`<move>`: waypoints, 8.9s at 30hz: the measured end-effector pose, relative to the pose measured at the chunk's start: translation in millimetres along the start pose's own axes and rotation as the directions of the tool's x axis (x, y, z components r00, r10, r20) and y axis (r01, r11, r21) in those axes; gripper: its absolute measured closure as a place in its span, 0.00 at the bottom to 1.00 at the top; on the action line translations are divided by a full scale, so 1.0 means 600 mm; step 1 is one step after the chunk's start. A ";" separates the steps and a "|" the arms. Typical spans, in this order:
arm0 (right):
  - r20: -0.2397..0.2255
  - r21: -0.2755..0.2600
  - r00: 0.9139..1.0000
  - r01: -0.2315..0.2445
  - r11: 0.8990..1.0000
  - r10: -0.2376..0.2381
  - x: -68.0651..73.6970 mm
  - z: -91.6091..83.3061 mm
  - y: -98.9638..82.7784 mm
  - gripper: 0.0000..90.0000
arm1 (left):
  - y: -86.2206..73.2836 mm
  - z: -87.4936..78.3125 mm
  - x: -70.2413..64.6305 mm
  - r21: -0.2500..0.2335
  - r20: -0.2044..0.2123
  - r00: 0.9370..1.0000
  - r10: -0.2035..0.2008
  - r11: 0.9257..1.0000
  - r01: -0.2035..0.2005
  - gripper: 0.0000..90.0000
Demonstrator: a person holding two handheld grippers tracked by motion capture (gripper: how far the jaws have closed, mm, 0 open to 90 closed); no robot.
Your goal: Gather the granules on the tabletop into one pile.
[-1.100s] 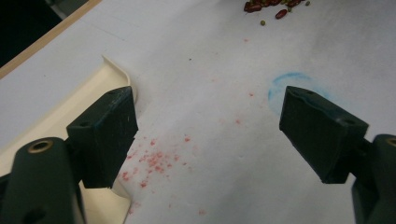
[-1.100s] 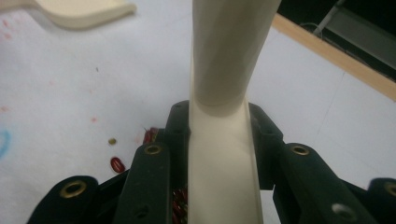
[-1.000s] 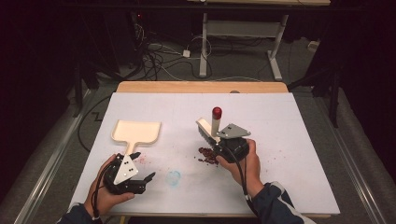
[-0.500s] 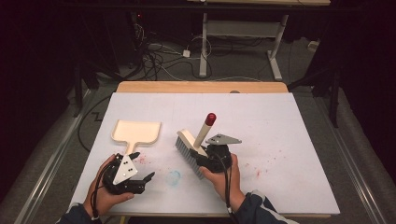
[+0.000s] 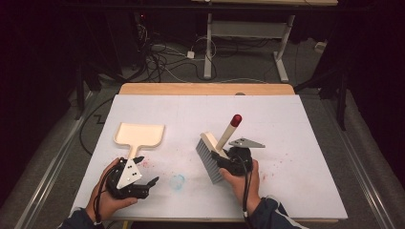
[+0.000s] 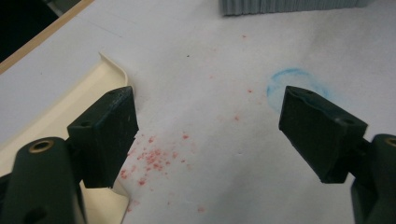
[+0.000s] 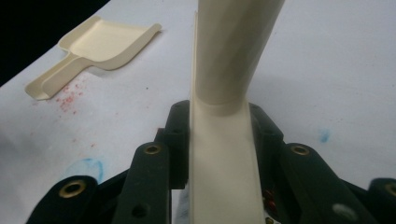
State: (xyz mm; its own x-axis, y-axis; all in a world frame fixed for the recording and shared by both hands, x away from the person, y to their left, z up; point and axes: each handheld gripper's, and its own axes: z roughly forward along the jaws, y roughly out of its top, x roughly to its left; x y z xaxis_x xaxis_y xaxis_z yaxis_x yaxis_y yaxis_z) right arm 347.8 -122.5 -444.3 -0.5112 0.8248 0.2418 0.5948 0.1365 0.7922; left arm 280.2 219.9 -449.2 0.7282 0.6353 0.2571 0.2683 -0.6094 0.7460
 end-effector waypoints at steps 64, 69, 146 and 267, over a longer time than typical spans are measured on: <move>-0.276 -0.148 0.575 0.766 0.625 -0.770 -0.095 -0.007 0.043 0.75 | -0.002 0.017 -0.003 0.058 0.011 1.000 0.024 0.998 -0.024 0.21; -0.216 -0.166 0.631 0.728 0.665 -0.745 -0.101 -0.018 0.051 0.75 | -0.001 0.015 -0.002 0.057 0.009 1.000 0.025 0.998 -0.026 0.21; -0.173 0.255 0.887 0.461 0.850 -0.429 -0.275 -0.174 0.040 0.56 | 0.003 0.025 -0.011 0.095 0.033 0.998 0.048 0.994 -0.051 0.21; 0.208 -0.127 0.849 0.516 0.847 -0.486 -0.151 -0.201 -0.111 0.26 | 0.007 0.024 -0.018 0.084 0.020 0.998 0.067 0.994 -0.068 0.21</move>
State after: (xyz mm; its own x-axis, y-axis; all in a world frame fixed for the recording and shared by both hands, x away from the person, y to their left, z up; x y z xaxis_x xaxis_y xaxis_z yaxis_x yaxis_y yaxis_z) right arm 279.7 -272.2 -451.6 -0.5942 0.7476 -0.2965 0.1611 0.4718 0.8668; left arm 282.9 203.7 -457.7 0.7571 0.5835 0.2938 0.2698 -0.6889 0.6728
